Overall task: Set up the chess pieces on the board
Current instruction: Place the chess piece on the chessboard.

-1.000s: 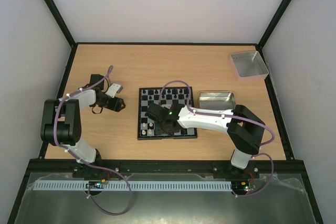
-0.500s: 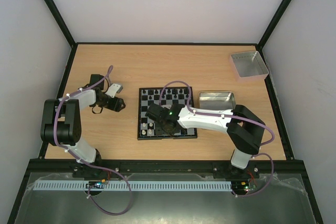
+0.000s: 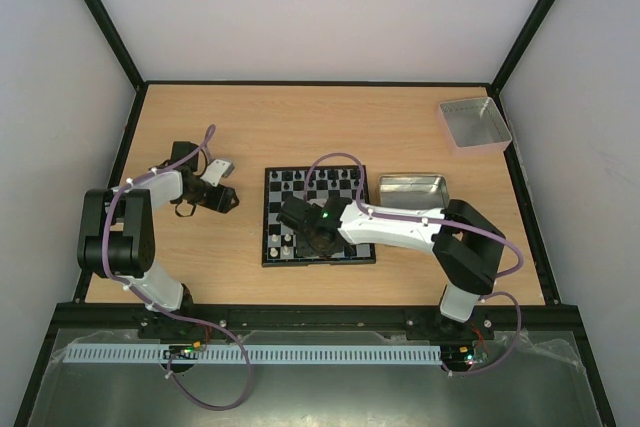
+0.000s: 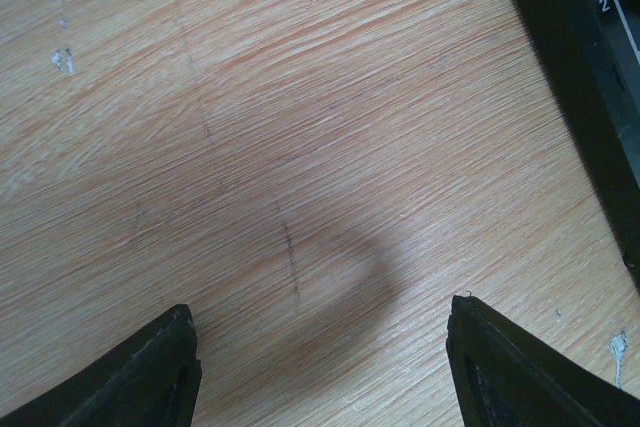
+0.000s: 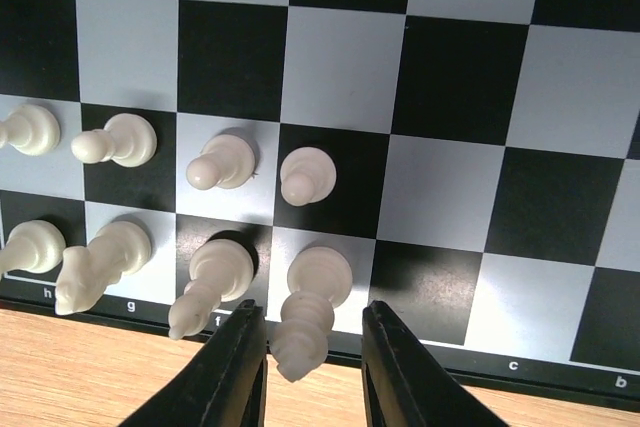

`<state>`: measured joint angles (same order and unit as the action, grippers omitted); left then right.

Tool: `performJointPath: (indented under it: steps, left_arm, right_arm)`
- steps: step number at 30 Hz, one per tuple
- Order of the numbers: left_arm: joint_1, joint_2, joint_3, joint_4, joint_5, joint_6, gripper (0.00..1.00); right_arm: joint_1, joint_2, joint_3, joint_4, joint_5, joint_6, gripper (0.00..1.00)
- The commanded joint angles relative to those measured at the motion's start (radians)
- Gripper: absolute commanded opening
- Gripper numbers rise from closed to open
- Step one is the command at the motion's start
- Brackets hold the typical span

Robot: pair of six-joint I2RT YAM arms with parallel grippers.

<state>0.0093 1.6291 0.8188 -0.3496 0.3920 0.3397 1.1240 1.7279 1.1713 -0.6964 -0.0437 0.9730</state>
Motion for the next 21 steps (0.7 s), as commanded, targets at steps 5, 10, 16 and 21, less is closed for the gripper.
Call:
performJointPath:
  steps: [5,10,16,21]
  left_arm:
    - [-0.01,0.046,-0.018,-0.056,-0.014,-0.004,0.69]
    - [-0.011,0.048,-0.018,-0.058,-0.013,-0.002,0.69]
    - [-0.011,0.048,-0.017,-0.058,-0.013,-0.002,0.69]
    - [-0.011,0.051,-0.015,-0.059,-0.013,-0.002,0.69]
  right_arm:
    - [-0.047,-0.08,0.097,-0.115,0.077,-0.034,0.31]
    - [-0.117,-0.133,0.115,-0.15,0.108,-0.065,0.32]
    - [-0.291,-0.139,0.031,-0.141,0.142,-0.139,0.31]
    - [-0.36,-0.106,0.012,-0.098,0.126,-0.189,0.3]
